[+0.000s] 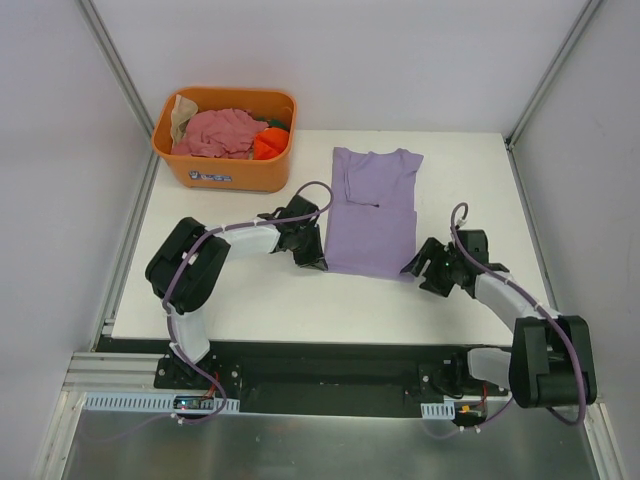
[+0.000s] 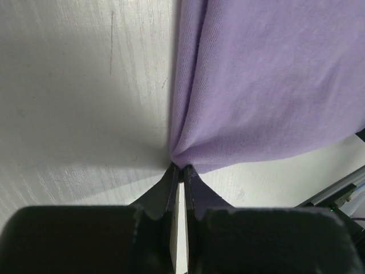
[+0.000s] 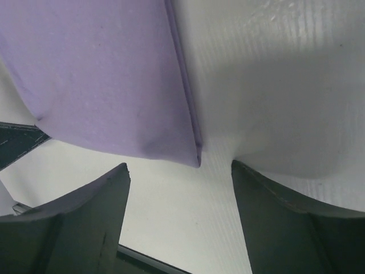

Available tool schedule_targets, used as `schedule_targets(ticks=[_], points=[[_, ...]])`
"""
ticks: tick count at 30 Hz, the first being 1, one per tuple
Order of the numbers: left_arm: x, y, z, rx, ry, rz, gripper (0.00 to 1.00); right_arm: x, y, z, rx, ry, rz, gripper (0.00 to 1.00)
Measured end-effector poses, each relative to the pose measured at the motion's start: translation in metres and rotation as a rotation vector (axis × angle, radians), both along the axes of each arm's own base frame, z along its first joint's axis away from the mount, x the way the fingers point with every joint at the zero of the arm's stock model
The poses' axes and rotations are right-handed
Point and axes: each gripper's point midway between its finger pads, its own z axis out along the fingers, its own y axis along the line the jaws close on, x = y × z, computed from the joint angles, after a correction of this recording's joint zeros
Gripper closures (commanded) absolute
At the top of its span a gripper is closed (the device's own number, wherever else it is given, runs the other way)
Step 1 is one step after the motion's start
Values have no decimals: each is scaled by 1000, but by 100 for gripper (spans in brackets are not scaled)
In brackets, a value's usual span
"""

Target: Fold and stack the t-shirts

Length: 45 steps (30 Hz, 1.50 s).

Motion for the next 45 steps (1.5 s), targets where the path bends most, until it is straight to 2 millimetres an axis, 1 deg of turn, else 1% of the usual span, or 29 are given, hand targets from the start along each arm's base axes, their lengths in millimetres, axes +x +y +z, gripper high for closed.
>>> schedule_targets(ticks=[1, 2, 6, 9, 10, 12, 15, 18, 19, 21, 23, 25, 26, 29, 32, 34, 36, 38, 40, 43, 45], points=[[0, 0, 0, 0, 0, 0, 100, 2, 0, -1, -2, 4, -1, 32], [0, 0, 0, 0, 0, -1, 100, 4, 0, -3, -4, 9, -3, 37], [0, 0, 0, -3, -2, -1, 100, 11, 0, -8, -7, 28, -10, 60], [0, -1, 0, -6, -5, -1, 100, 13, 1, -13, -2, 48, -10, 71], [0, -1, 0, -6, -5, -1, 100, 13, 1, -14, 1, 56, -8, 78], [1, -1, 0, -7, -6, -1, 100, 12, 1, -16, 0, 64, -4, 99], [1, -1, 0, -8, -7, -1, 100, 8, 1, -20, -7, 81, 4, 99], [-1, -1, 2, -12, -16, -4, 100, 5, 4, -18, 8, 87, 23, 100], [-5, 1, 3, -10, -22, -5, 100, 2, 5, -17, 18, 92, 35, 99], [-15, 9, 7, -4, -36, -6, 100, -8, 9, -7, 40, 96, 61, 99], [-33, 20, 19, -1, -66, -6, 100, -22, 15, 13, 73, 76, 101, 99], [-51, 30, 39, -12, -110, -14, 100, -35, 22, 38, 109, 28, 148, 99], [-59, 34, 52, -24, -147, -19, 100, -43, 25, 52, 126, 3, 174, 99], [-83, 43, 99, -88, -272, -36, 100, -69, 34, 94, 184, -59, 260, 99], [-103, 52, 149, -190, -400, -47, 100, -98, 43, 127, 248, -84, 344, 99], [-111, 59, 171, -240, -460, -40, 100, -117, 47, 145, 292, -85, 389, 99], [-117, 67, 186, -274, -506, -31, 100, -131, 51, 160, 332, -92, 424, 99], [-120, 71, 193, -286, -529, -24, 100, -139, 55, 173, 365, -96, 449, 99], [-118, 73, 192, -271, -534, -12, 100, -139, 55, 178, 369, -90, 452, 99], [-107, 75, 182, -200, -522, 20, 100, -131, 54, 173, 363, -46, 433, 100], [-95, 74, 178, -147, -518, 44, 100, -120, 52, 167, 352, -20, 407, 99]])
